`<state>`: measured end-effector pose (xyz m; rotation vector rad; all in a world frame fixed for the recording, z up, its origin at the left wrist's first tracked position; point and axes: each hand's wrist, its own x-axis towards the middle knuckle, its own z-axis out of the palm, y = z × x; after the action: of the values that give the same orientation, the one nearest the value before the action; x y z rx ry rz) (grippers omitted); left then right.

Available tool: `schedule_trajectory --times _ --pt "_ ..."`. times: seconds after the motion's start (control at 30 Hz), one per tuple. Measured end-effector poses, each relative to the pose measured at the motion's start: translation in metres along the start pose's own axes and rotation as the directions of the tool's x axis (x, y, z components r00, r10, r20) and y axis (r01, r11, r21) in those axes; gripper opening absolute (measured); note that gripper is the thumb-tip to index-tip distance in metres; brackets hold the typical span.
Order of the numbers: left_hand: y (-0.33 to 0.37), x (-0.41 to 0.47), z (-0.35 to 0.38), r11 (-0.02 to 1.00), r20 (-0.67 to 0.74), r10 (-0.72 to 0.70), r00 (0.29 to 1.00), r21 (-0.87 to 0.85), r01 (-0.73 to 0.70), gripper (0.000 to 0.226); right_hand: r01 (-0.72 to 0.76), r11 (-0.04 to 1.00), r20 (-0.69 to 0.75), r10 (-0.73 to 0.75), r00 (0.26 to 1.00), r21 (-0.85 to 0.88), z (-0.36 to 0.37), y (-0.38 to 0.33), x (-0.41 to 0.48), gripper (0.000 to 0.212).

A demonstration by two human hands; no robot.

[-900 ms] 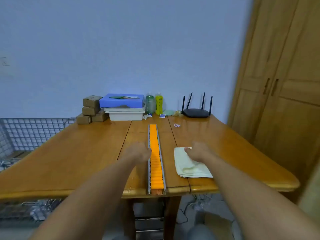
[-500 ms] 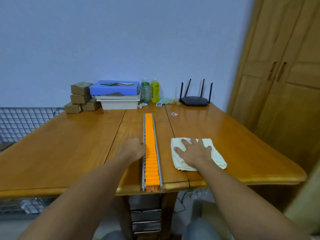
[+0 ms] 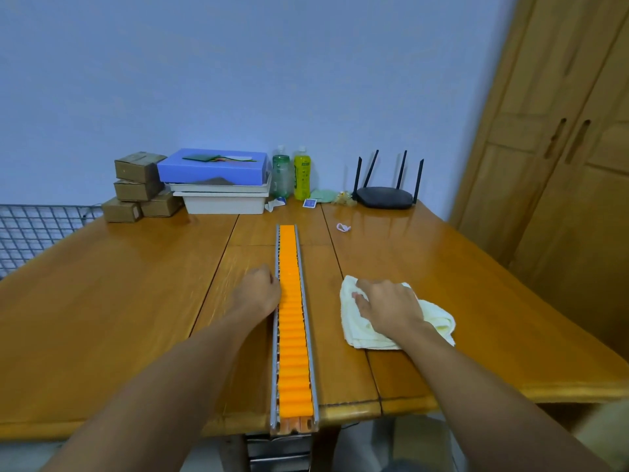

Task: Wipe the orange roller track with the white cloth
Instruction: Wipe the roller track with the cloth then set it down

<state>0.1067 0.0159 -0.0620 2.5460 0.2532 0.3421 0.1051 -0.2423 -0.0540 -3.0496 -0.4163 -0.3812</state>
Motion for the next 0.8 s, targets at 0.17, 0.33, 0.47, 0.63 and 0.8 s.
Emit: schedule_trajectory --times 0.17,0.33,0.47,0.63,0.8 --pt "-0.002 0.04 0.005 1.0 0.014 0.005 1.0 -0.016 -0.005 0.018 -0.047 0.992 -0.121 0.061 0.991 0.115 -0.011 0.006 0.047 0.036" --pt "-0.009 0.082 0.01 0.998 0.04 0.029 0.999 -0.059 -0.027 0.024 -0.036 0.979 -0.214 0.08 0.974 0.201 -0.037 -0.007 0.117 0.036" --pt "-0.012 0.112 0.013 0.993 0.042 0.046 0.998 -0.114 -0.041 0.034 0.019 0.975 -0.26 0.04 0.965 0.222 -0.05 -0.026 0.173 0.037" --pt "-0.023 0.131 0.026 0.976 0.031 0.009 0.999 -0.219 -0.002 0.033 0.078 0.971 -0.268 -0.014 0.963 0.228 -0.042 -0.05 0.232 0.036" --pt "-0.032 0.137 0.033 0.956 0.005 0.009 1.0 -0.292 -0.007 0.03 0.123 0.965 -0.219 -0.072 0.973 0.232 -0.014 -0.088 0.269 0.034"
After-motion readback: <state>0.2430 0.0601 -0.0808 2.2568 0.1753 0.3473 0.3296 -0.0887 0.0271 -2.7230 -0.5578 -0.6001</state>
